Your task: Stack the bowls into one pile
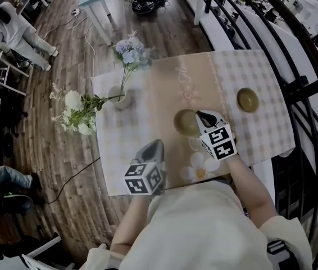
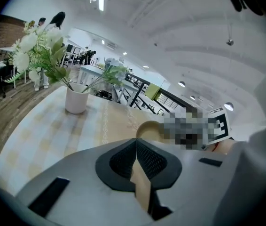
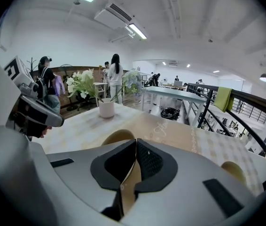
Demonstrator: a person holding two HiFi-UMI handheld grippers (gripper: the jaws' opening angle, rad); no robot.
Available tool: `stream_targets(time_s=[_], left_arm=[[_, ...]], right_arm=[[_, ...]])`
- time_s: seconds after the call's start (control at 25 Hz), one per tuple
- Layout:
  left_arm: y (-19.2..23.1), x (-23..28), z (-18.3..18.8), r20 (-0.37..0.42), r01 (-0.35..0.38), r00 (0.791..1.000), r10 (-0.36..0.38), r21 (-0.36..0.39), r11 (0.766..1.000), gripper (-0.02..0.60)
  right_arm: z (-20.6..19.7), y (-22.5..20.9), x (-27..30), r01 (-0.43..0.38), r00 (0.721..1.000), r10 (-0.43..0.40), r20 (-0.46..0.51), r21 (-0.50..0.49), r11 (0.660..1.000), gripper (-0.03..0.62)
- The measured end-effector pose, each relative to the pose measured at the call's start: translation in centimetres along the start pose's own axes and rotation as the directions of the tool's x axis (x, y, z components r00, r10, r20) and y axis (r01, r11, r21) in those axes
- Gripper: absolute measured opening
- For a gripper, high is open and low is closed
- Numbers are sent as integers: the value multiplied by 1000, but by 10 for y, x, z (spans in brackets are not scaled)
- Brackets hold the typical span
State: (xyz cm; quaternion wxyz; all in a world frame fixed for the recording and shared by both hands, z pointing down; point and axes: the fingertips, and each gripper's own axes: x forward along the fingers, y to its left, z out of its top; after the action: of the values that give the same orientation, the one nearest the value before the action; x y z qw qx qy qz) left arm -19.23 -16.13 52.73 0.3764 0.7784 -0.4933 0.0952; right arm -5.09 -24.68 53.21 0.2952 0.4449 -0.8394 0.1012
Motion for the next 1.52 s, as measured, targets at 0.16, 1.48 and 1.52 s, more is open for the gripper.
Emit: stream_targets(time_s=[0.16, 1.48, 1.52], left_arm=[[-17, 6, 2, 30, -28, 999, 28, -23, 999, 6], [-157, 79, -27, 53, -79, 995, 81, -25, 997, 6], [-160, 81, -27, 52, -80, 995, 81, -25, 996, 6]], right_arm=[[0, -18, -16, -13, 1000, 13, 18, -14, 1000, 6], [-40, -179, -90, 15, 997, -13, 80, -16, 1000, 6], [-40, -183, -91, 16, 997, -15, 82, -15, 1000, 6]])
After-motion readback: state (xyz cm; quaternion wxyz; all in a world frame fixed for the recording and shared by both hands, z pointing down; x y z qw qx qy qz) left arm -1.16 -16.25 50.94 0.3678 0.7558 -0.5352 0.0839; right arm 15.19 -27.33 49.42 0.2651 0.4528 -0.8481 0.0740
